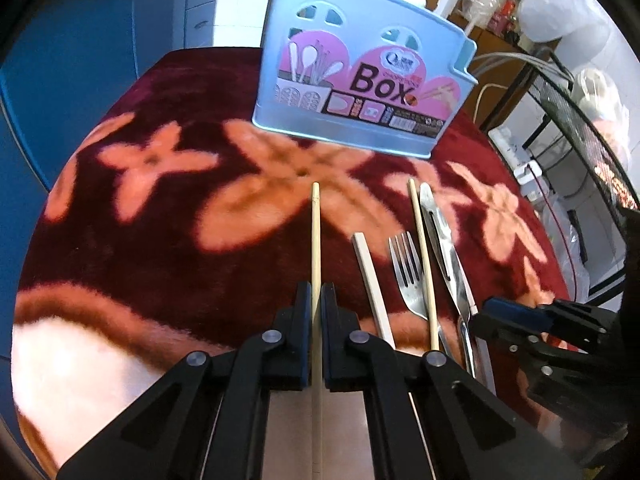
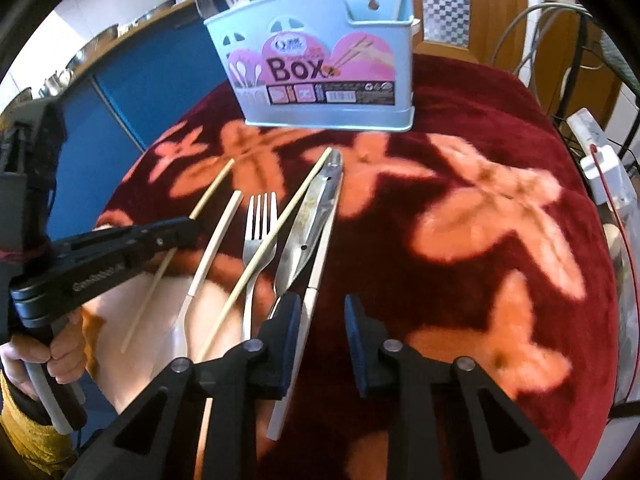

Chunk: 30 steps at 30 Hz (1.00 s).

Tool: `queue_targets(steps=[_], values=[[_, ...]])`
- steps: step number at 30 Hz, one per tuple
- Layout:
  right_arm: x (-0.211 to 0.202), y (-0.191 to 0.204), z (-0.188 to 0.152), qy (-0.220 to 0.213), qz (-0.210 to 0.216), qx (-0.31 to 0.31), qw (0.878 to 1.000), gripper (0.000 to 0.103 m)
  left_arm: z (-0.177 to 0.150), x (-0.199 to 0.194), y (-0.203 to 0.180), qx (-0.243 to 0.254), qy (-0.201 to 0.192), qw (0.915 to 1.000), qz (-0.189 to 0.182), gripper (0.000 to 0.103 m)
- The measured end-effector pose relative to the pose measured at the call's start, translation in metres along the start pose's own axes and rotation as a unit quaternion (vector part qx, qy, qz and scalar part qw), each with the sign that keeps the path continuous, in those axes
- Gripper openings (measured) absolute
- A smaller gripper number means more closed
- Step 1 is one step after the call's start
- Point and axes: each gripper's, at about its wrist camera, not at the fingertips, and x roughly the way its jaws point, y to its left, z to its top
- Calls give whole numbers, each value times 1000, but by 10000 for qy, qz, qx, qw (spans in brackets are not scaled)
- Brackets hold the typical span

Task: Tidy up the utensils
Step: 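Grasp a wooden chopstick with the left tool while the right tool grasps a thin silver utensil, then carry both held utensils to the blue caddy and lower them inside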

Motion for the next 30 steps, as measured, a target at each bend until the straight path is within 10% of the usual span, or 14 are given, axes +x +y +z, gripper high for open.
queue_targets(steps=[18, 30], values=[[38, -7, 51, 740, 119, 116, 9971, 15, 22, -12, 2, -69, -322, 9986, -411, 2], [-11, -13, 34, -323, 204, 245, 9990, 6, 33, -38, -6, 33, -839, 9945, -622, 2]])
